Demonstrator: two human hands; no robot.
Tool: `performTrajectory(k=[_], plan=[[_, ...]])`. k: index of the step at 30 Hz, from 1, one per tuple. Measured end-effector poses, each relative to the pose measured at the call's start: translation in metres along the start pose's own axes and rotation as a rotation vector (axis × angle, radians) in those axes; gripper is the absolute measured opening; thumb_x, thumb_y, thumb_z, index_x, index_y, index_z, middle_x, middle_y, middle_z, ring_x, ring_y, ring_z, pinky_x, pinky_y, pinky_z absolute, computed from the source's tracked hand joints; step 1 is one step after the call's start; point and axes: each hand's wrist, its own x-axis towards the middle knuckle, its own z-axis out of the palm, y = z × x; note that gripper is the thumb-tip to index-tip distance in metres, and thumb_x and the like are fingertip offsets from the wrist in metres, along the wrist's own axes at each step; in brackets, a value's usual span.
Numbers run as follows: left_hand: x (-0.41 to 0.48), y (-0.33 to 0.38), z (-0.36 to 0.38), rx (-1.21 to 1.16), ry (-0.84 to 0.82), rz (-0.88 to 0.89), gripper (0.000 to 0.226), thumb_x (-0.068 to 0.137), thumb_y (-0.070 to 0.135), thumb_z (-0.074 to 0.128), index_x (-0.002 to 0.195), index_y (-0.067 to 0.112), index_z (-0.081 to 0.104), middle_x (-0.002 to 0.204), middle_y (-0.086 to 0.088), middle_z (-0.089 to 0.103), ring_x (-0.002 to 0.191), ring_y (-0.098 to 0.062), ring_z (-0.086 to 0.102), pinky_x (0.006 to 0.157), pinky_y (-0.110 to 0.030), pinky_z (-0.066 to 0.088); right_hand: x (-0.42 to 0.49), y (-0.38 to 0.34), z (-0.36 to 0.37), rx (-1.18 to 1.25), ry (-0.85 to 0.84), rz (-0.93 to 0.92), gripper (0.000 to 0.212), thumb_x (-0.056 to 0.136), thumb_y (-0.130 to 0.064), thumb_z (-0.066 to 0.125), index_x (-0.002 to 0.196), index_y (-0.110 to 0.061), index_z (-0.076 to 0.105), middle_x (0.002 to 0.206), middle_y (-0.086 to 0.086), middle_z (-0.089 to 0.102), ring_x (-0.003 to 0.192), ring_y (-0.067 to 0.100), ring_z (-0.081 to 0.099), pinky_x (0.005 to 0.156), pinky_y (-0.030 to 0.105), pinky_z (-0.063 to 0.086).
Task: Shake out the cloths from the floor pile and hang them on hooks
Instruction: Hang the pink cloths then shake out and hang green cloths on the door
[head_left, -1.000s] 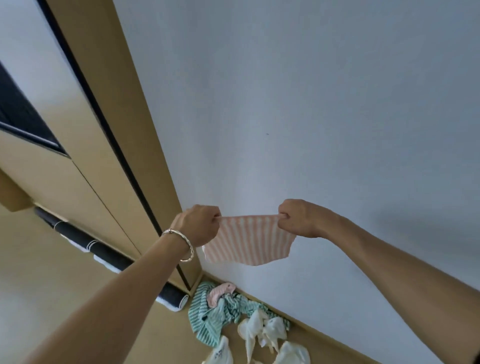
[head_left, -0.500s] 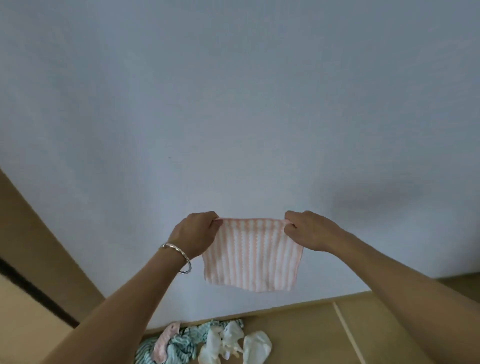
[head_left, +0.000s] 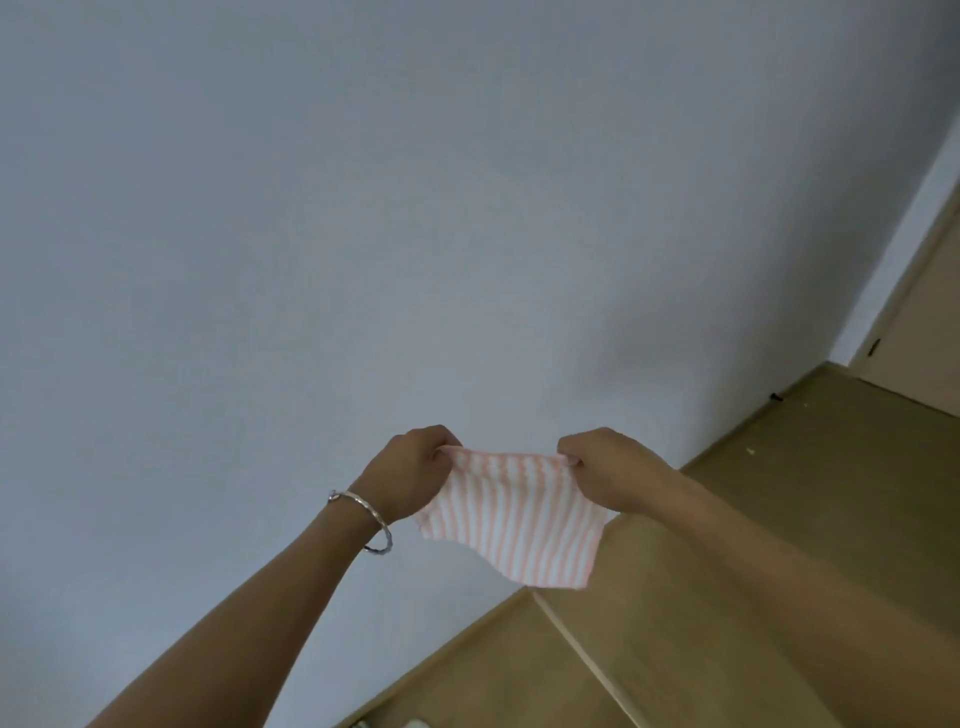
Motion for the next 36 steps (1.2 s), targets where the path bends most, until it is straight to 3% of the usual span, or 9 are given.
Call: performTrajectory(k=[4, 8, 10, 12, 17, 22, 25, 30, 36], plan=[[0.028, 0.071, 0.054, 0.006, -0.015, 0.06, 0.024, 0.094, 0.012, 0.036, 0.097, 0.017, 0.059, 0.091, 0.001, 0.063, 0.085, -0.015, 0.056, 0.061, -0.012, 0.037, -0.038, 0.079, -0.016, 0.072, 0.017, 0.057, 0.016, 0.09, -0.008, 0.035, 0.08, -0.012, 0.047, 0.078, -0.001, 0.052, 0.074, 0.019, 0.049, 0.061, 0.032, 0.035], [0.052, 0.153, 0.116, -0.049, -0.098, 0.115, 0.022, 0.096, 0.018, 0.038, 0.1, 0.019, 0.059, 0.088, 0.003, 0.063, 0.083, -0.016, 0.057, 0.062, -0.015, 0.038, -0.083, 0.165, -0.038, 0.167, 0.032, 0.14, 0.021, 0.096, -0.027, 0.035, 0.08, -0.015, 0.043, 0.074, -0.006, 0.048, 0.066, 0.014, 0.043, 0.055, 0.028, 0.028], [0.063, 0.196, 0.146, -0.042, -0.144, 0.168, 0.012, 0.094, 0.029, 0.048, 0.1, 0.025, 0.057, 0.086, 0.01, 0.059, 0.083, -0.011, 0.055, 0.062, -0.014, 0.037, -0.104, 0.205, -0.05, 0.173, 0.026, 0.157, 0.028, 0.096, -0.04, 0.04, 0.093, -0.015, 0.051, 0.08, -0.007, 0.053, 0.073, 0.014, 0.049, 0.06, 0.03, 0.035], [0.072, 0.236, 0.176, -0.004, -0.19, 0.233, 0.022, 0.087, 0.042, 0.058, 0.104, 0.027, 0.058, 0.091, 0.014, 0.059, 0.088, -0.007, 0.054, 0.068, -0.015, 0.038, -0.124, 0.246, -0.061, 0.172, 0.038, 0.175, 0.034, 0.096, -0.047, 0.042, 0.101, -0.017, 0.057, 0.09, -0.005, 0.06, 0.082, 0.015, 0.055, 0.071, 0.033, 0.043], [0.098, 0.316, 0.239, 0.104, -0.247, 0.363, 0.026, 0.086, 0.052, 0.055, 0.1, 0.031, 0.061, 0.096, 0.01, 0.065, 0.091, -0.01, 0.058, 0.078, -0.027, 0.046, -0.166, 0.341, -0.081, 0.227, 0.135, 0.267, 0.029, 0.098, -0.045, 0.04, 0.096, -0.025, 0.061, 0.089, -0.007, 0.064, 0.087, 0.014, 0.058, 0.079, 0.035, 0.047], [0.133, 0.369, 0.287, 0.144, -0.266, 0.47, 0.023, 0.094, 0.051, 0.041, 0.082, 0.034, 0.052, 0.082, 0.008, 0.062, 0.082, -0.015, 0.058, 0.072, -0.031, 0.045, -0.196, 0.403, -0.087, 0.324, 0.178, 0.369, 0.027, 0.093, -0.045, 0.05, 0.078, -0.025, 0.059, 0.08, -0.007, 0.064, 0.079, 0.015, 0.06, 0.075, 0.036, 0.046], [0.163, 0.401, 0.318, 0.16, -0.291, 0.524, 0.034, 0.094, 0.052, 0.037, 0.087, 0.025, 0.055, 0.086, 0.004, 0.065, 0.086, -0.018, 0.059, 0.074, -0.033, 0.046, -0.209, 0.436, -0.089, 0.315, 0.166, 0.453, 0.032, 0.083, -0.054, 0.06, 0.077, -0.023, 0.059, 0.076, -0.007, 0.063, 0.072, 0.014, 0.059, 0.067, 0.035, 0.046], [0.21, 0.463, 0.373, 0.122, -0.359, 0.691, 0.028, 0.097, 0.047, 0.035, 0.084, 0.027, 0.049, 0.083, 0.005, 0.06, 0.085, -0.018, 0.058, 0.074, -0.033, 0.045, -0.218, 0.502, -0.106, 0.185, 0.217, 0.625, 0.037, 0.09, -0.038, 0.058, 0.062, -0.02, 0.042, 0.064, -0.007, 0.048, 0.066, 0.016, 0.048, 0.061, 0.034, 0.034], [0.291, 0.534, 0.424, 0.08, -0.398, 0.88, 0.041, 0.097, 0.048, 0.032, 0.097, 0.016, 0.058, 0.086, 0.0, 0.064, 0.081, -0.018, 0.059, 0.073, -0.033, 0.046, -0.212, 0.581, -0.143, 0.075, 0.244, 0.864, 0.038, 0.094, -0.046, 0.049, 0.083, -0.011, 0.059, 0.075, -0.003, 0.055, 0.07, 0.015, 0.054, 0.063, 0.032, 0.041]])
